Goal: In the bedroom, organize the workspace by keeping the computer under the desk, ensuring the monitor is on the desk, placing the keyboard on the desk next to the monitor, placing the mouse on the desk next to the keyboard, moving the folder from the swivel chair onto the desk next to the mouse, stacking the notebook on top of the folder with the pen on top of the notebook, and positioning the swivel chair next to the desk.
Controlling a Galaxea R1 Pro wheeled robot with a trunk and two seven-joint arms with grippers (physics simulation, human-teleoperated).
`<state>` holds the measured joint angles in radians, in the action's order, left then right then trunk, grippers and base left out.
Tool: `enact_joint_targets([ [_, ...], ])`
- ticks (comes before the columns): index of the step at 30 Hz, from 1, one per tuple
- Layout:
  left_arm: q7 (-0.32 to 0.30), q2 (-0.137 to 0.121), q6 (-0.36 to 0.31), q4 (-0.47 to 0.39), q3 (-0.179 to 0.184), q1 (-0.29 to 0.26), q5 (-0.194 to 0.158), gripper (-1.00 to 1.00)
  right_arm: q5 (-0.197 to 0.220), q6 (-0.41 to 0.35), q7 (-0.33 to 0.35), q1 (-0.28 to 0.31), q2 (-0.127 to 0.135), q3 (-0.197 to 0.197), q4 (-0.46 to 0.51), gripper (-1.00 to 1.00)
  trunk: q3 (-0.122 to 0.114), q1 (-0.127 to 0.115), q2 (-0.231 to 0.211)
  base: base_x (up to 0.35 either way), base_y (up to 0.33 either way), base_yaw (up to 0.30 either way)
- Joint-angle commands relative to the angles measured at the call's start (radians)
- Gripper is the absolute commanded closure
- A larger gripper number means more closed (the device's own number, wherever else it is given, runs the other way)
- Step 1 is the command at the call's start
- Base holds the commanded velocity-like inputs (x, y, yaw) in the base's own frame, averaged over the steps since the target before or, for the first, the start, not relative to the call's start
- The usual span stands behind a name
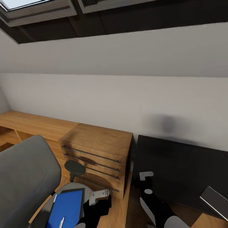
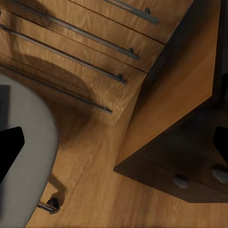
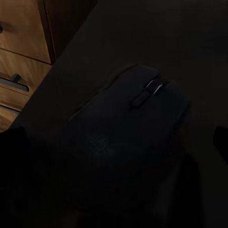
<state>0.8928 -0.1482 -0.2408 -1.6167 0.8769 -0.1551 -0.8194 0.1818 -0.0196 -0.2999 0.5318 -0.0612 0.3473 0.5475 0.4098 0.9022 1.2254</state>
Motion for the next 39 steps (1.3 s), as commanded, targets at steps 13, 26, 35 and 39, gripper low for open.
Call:
enact_joint_targets([
  [13, 0.006, -0.001, -0.005, -0.002, 0.002, -0.002, -0.004, -1.0, 0.018, -0.011, -0.012, 0.0, 0.001, -0.007, -0.006, 1.0, 0.001, 0.0, 0.001, 0.0, 0.0, 0.0],
  [26, 0.006, -0.001, -0.005, -0.002, 0.002, -0.001, -0.004, -1.0, 0.018, -0.01, -0.012, 0.0, 0.001, -0.011, -0.005, 1.0, 0.001, 0.0, 0.001, 0.0, 0.0, 0.0],
  [35, 0.006, -0.001, -0.005, -0.001, 0.002, -0.001, -0.004, -1.0, 0.018, -0.01, -0.012, 0.0, 0.001, -0.011, -0.004, 1.0, 0.001, 0.0, 0.001, 0.0, 0.0, 0.0],
  [39, 0.006, -0.001, -0.006, -0.001, 0.002, -0.001, -0.004, -1.0, 0.018, -0.01, -0.012, 0.0, 0.001, -0.011, -0.004, 1.0, 0.001, 0.0, 0.001, 0.0, 0.0, 0.0],
])
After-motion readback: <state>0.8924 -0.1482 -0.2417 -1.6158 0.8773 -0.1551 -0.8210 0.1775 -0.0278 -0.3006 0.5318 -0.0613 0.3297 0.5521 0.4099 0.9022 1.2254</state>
